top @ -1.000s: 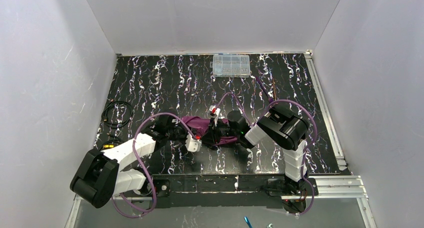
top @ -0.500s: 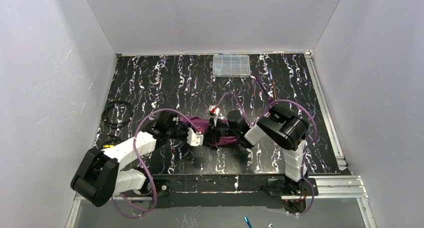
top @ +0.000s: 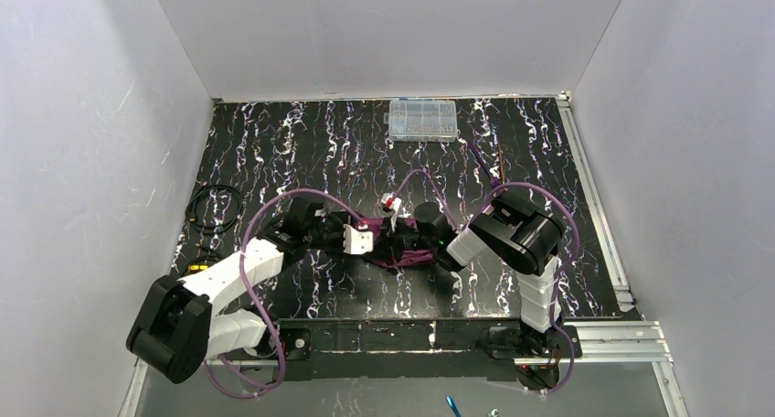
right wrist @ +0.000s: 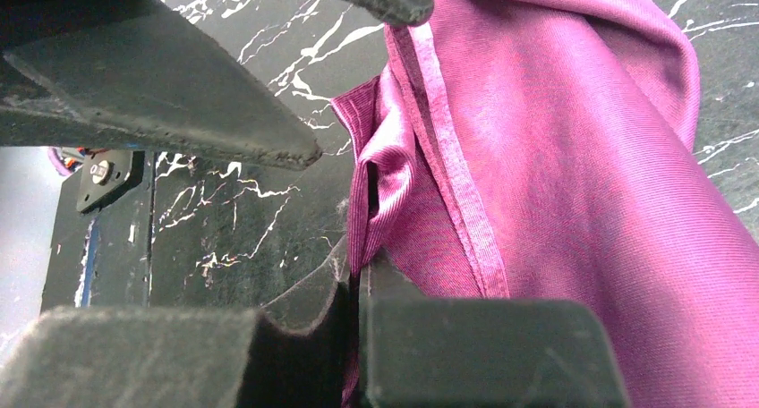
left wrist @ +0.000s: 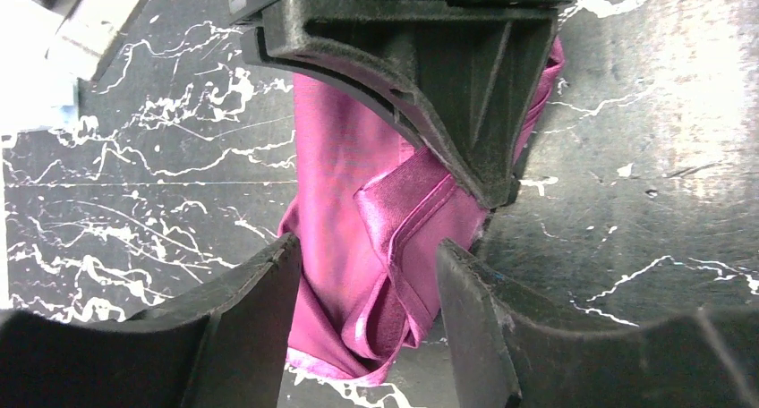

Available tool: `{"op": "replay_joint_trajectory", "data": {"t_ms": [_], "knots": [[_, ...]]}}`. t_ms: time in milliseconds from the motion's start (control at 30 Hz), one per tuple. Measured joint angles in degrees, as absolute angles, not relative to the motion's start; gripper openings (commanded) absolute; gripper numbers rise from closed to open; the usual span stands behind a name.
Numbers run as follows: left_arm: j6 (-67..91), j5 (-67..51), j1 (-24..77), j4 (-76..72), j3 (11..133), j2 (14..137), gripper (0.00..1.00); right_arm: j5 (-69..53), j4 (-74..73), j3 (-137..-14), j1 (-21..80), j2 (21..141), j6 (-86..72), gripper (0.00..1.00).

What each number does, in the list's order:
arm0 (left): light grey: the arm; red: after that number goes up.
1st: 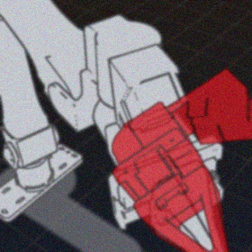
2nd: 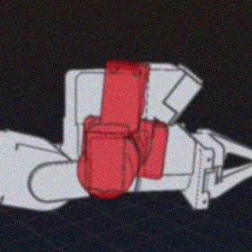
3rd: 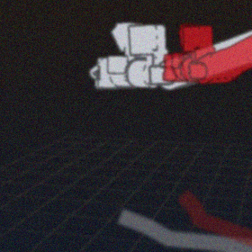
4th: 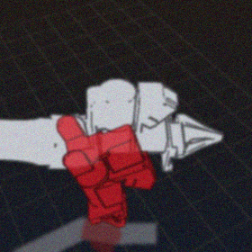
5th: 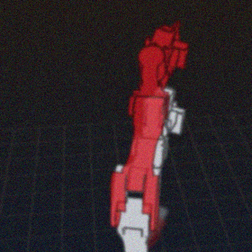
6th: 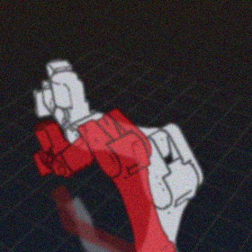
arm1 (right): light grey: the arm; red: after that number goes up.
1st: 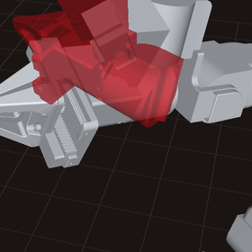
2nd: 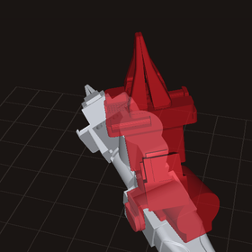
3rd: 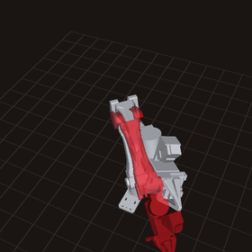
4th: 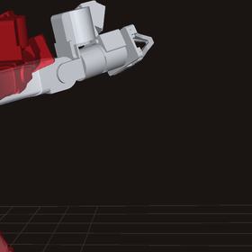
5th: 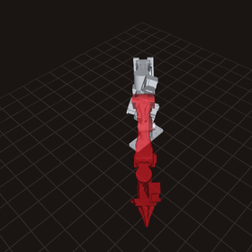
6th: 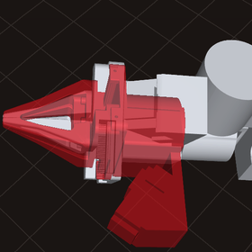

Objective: Fold the napkin into a case and place the utensils inside
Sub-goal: Grasp the top corner of the smaller rectangle folded napkin from the folded napkin.

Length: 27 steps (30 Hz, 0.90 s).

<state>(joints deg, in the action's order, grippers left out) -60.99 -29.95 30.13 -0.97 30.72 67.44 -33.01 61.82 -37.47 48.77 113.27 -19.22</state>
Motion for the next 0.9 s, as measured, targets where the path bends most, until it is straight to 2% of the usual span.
{"op": "replay_joint_trajectory", "data": {"t_ms": [333, 400, 533, 600, 700, 733, 800, 900], "knots": [[-63.42, -33.01, 30.13, 1.5, 30.92, 69.87, 0.5, -33.63, 57.52, -39.35, 49.04, 113.25, -17.82, 0.09], [-64.2, -34.15, 30.22, 2.66, 31.35, 71.26, 0.44, -33.61, 56.8, -39.59, 49.19, 113.19, -17.56, 0.1], [-65.63, -35.31, 30.48, 3.75, 32.77, 73.43, 0.23, -33.5, 55.68, -39.59, 49.45, 112.62, -16.49, 0.13], [-66.02, -35.48, 30.5, 3.97, 33.26, 74.0, 0.19, -33.36, 55.13, -39.59, 49.69, 112.29, -16.08, 0.14], [-66.5, -35.66, 30.5, 4.4, 33.5, 74.04, 0.21, -33.19, 54.72, -39.59, 50.02, 112.01, -15.35, 0.14], [-66.5, -35.64, 30.5, 4.51, 33.5, 74.04, 0.26, -33.12, 54.52, -39.59, 50.13, 111.94, -15.0, 0.15], [-66.7, -35.59, 30.5, 4.8, 33.5, 74.04, 0.42, -32.97, 54.11, -39.59, 50.37, 111.81, -14.57, 0.14], [-66.96, -35.33, 30.5, 5.1, 33.5, 74.06, 0.5, -32.71, 53.63, -39.59, 50.78, 111.46, -13.58, 0.14]]}}
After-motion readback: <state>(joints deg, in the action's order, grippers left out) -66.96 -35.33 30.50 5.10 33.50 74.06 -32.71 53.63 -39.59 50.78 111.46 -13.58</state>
